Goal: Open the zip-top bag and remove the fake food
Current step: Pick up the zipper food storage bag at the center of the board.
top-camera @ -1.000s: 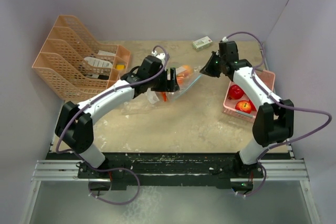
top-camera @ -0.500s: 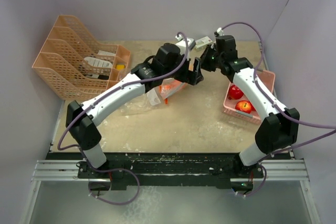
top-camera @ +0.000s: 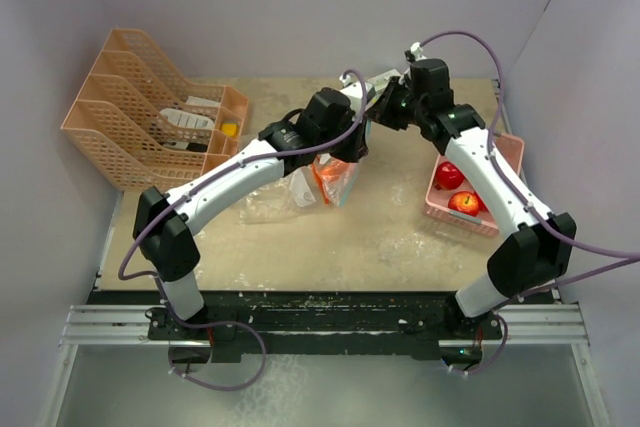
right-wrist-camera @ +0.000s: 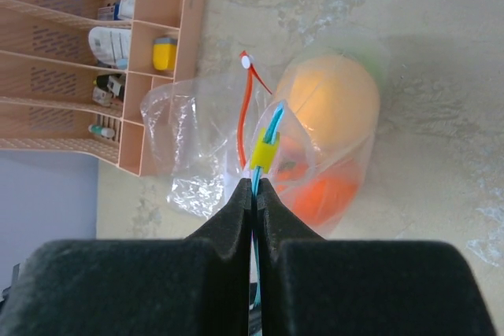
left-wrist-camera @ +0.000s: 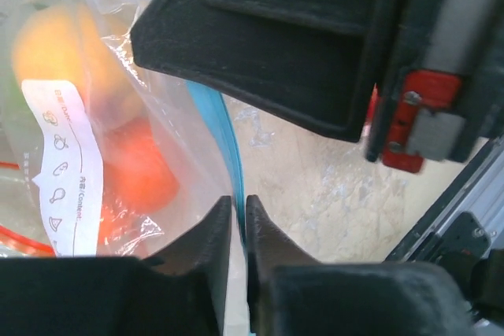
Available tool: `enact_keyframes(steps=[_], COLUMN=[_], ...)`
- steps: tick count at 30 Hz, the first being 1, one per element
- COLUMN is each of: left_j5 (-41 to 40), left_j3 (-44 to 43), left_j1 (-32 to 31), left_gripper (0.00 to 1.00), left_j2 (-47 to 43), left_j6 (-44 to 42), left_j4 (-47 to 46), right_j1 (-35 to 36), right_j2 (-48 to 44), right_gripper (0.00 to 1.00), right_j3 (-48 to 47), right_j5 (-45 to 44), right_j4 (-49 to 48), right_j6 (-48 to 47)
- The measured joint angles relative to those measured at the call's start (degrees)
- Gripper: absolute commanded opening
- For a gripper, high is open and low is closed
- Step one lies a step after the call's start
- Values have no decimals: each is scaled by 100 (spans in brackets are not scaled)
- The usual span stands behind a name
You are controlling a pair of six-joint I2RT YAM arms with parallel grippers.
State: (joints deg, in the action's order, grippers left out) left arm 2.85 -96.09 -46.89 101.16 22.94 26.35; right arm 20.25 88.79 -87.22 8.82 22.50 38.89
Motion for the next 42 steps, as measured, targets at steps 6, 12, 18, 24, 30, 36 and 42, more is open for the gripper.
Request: enact_keyframes(steps=[6,12,18,24,30,36,42], left_j5=[-37,369,1156,1971,3191,4465,5582], left_j3=[0,9,15,-229,-490,-1255,-1471], left_j1=[9,289,1252,1622,1729,1790,1792], left_gripper=[0,0,0,0,0,0,0], left_j2=[0,-48,-348,-516,-555,-501,-496], left_j6=[7,2,-94,-566,-824,-837,-706], left_j4=[-22,-39,50,393,619,592,323], right_j1=[9,-7,-98,-575,-946,-944,-1036], right_j2=[-197,-389,-540,-1073,-988,-634,-800], right_gripper=[4,30,68,69,67,68,74], right_j3=[39,164,225,785,1150,1311,1377], right_j5=[-2,254,614,1231,3191,4669,5278], right_j4=[35,-107,-511,-1469,-3268,-4741,-5362], right_j6=[13,-94,-365,-459,-96,494,566])
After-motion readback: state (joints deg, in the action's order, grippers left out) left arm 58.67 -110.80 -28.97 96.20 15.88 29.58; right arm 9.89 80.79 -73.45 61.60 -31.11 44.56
